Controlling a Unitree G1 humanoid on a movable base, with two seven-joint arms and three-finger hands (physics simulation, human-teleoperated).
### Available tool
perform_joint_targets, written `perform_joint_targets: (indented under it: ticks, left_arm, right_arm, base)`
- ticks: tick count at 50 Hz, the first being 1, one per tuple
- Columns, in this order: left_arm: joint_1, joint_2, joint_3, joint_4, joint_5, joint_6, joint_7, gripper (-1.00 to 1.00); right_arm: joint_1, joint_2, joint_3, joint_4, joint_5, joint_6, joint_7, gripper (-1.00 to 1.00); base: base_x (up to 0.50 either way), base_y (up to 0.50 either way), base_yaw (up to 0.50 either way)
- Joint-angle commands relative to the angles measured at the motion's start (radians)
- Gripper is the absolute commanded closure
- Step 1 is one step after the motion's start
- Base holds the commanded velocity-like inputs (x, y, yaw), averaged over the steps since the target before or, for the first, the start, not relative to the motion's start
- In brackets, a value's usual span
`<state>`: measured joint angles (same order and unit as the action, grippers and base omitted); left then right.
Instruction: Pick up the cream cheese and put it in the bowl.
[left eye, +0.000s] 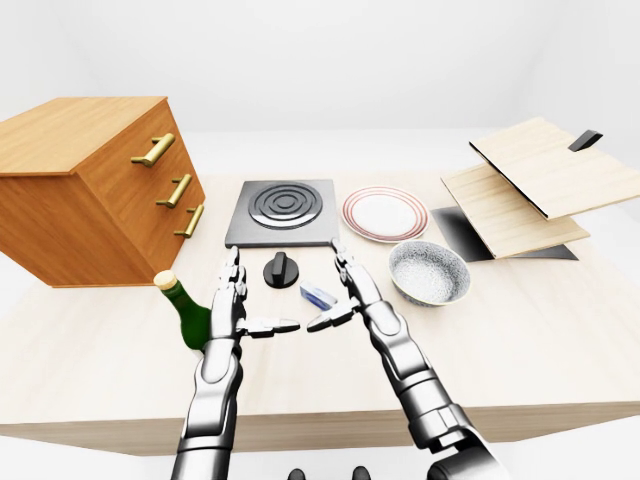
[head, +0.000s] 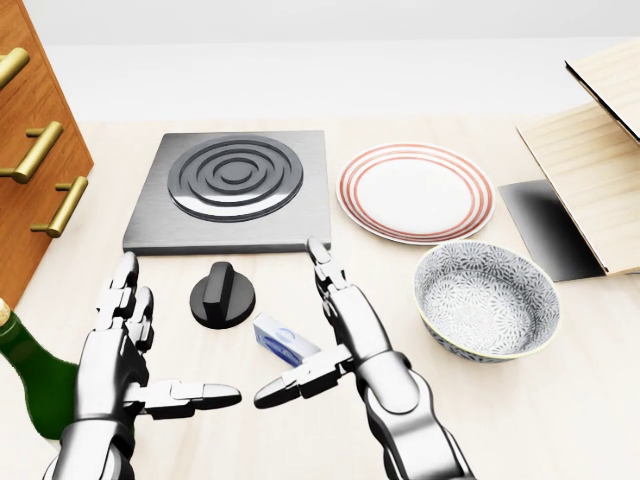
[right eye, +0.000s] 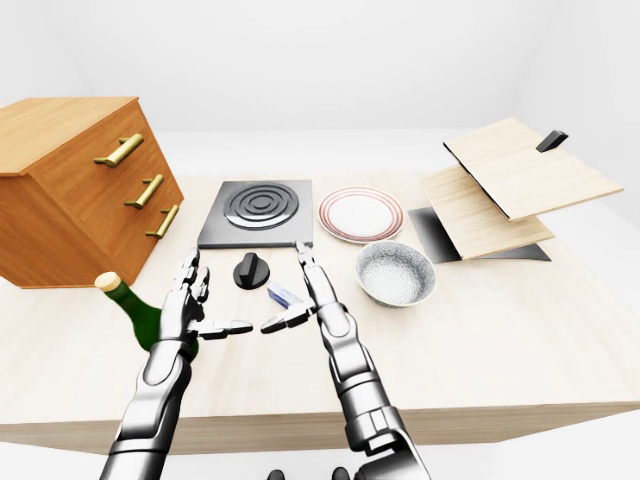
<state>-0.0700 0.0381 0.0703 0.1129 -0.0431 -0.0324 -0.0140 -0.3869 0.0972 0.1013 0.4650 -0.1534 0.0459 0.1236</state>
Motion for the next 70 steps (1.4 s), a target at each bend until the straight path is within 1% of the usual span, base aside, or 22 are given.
perform_joint_targets:
  ticks: [1, 4, 5, 10, 15, 17, 21, 23, 28, 30, 35, 39, 41, 45, 49, 51, 53, 58, 59, 60, 66, 70]
  left_arm:
    - [0.003, -0.001, -0.001, -0.003, -0.001, 0.002, 0.000, -1.00]
    - [0.002, -0.002, -0.001, 0.003, -0.002, -0.001, 0.000, -1.00]
    - [0.004, -0.002, -0.001, 0.001, -0.001, -0.001, 0.000, -1.00]
    - [0.006, -0.002, -0.003, 0.004, -0.001, -0.002, -0.002, -1.00]
    - [0.006, -0.002, -0.002, 0.006, -0.003, -0.005, -0.004, -1.00]
    - [0.008, -0.003, -0.003, 0.000, -0.003, 0.001, -0.004, -1.00]
    - [0.008, -0.003, -0.003, -0.005, -0.005, 0.006, -0.004, -1.00]
    - [0.012, -0.003, -0.003, -0.015, -0.006, 0.010, -0.005, -1.00]
    - [0.011, -0.004, -0.002, -0.014, -0.008, 0.010, -0.005, -1.00]
    - [0.012, -0.004, -0.002, -0.017, -0.009, 0.012, -0.006, -1.00]
    - [0.014, -0.003, -0.002, -0.026, -0.012, 0.019, -0.007, -1.00]
    - [0.012, -0.003, 0.000, -0.031, -0.015, 0.024, -0.008, -1.00]
    - [0.013, -0.003, 0.000, -0.032, -0.015, 0.024, -0.008, -1.00]
    - [0.012, -0.003, 0.001, -0.044, -0.017, 0.036, -0.008, -1.00]
    - [0.014, -0.003, 0.000, -0.045, -0.017, 0.036, -0.008, -1.00]
    - [0.014, -0.003, 0.000, -0.050, -0.017, 0.040, -0.009, -1.00]
    - [0.015, -0.003, -0.001, -0.046, -0.017, 0.035, -0.010, -1.00]
    - [0.015, -0.003, 0.000, -0.046, -0.018, 0.038, -0.011, -1.00]
    - [0.015, -0.003, 0.000, -0.046, -0.017, 0.037, -0.011, -1.00]
    - [0.016, -0.003, -0.001, -0.048, -0.017, 0.038, -0.011, -1.00]
    - [0.020, -0.004, -0.002, -0.047, -0.016, 0.035, -0.014, -1.00]
    - [0.022, -0.005, -0.003, -0.051, -0.017, 0.039, -0.016, -1.00]
  right_arm:
    - [-0.028, 0.001, -0.009, 0.112, -0.012, -0.061, -0.003, -1.00]
    - [-0.026, 0.003, -0.008, 0.112, -0.015, -0.060, -0.003, -1.00]
    - [-0.028, 0.004, -0.006, 0.127, -0.018, -0.076, -0.004, -1.00]
    - [-0.039, 0.005, -0.008, 0.165, -0.031, -0.112, -0.015, -1.00]
    - [-0.066, 0.003, -0.023, 0.203, -0.024, -0.125, -0.028, -1.00]
    - [-0.067, 0.001, -0.026, 0.182, -0.011, -0.108, -0.017, -1.00]
    - [-0.064, 0.003, -0.022, 0.194, -0.017, -0.118, -0.027, -1.00]
    - [-0.061, 0.004, -0.022, 0.179, -0.013, -0.106, -0.023, -1.00]
    - [-0.066, 0.004, -0.024, 0.198, -0.009, -0.104, -0.030, -1.00]
    - [-0.072, 0.004, -0.027, 0.208, -0.009, -0.087, -0.040, -1.00]
    - [-0.075, 0.007, -0.022, 0.254, -0.016, -0.089, -0.046, -1.00]
    - [-0.075, 0.011, -0.021, 0.297, -0.028, -0.061, -0.057, -1.00]
    - [-0.077, 0.012, -0.022, 0.325, -0.031, -0.058, -0.059, -1.00]
    - [-0.080, 0.011, -0.026, 0.353, -0.035, -0.064, -0.067, -1.00]
    - [-0.069, 0.016, -0.019, 0.328, -0.040, -0.045, -0.061, -1.00]
    - [-0.069, 0.016, -0.019, 0.332, -0.042, -0.048, -0.061, -1.00]
    - [-0.075, 0.014, -0.022, 0.352, -0.042, -0.060, -0.063, -1.00]
    - [-0.084, 0.014, -0.024, 0.369, -0.047, -0.072, -0.074, -1.00]
    - [-0.084, 0.014, -0.023, 0.369, -0.052, -0.076, -0.081, -0.20]
    - [-0.082, 0.014, -0.022, 0.368, -0.057, -0.082, -0.087, 1.00]
    - [-0.083, 0.017, -0.022, 0.380, -0.067, -0.114, -0.106, 1.00]
    - [-0.095, 0.017, -0.029, 0.399, -0.065, -0.128, -0.130, 1.00]
  base:
    - [0.00, 0.00, 0.00]
    - [0.00, 0.00, 0.00]
    - [0.00, 0.00, 0.00]
    - [0.00, 0.00, 0.00]
    - [0.00, 0.00, 0.00]
    - [0.00, 0.00, 0.00]
    - [0.00, 0.00, 0.00]
    - [0.00, 0.00, 0.00]
    - [0.00, 0.00, 0.00]
    - [0.00, 0.00, 0.00]
    - [0.00, 0.00, 0.00]
    - [0.00, 0.00, 0.00]
    - [0.00, 0.00, 0.00]
    - [0.00, 0.00, 0.00]
    - [0.00, 0.00, 0.00]
    - [0.00, 0.00, 0.00]
    - [0.00, 0.00, 0.00]
    - [0.00, 0.00, 0.00]
    - [0.00, 0.00, 0.00]
    - [0.00, 0.00, 0.00]
    - [0.00, 0.00, 0.00]
    - [0.00, 0.00, 0.00]
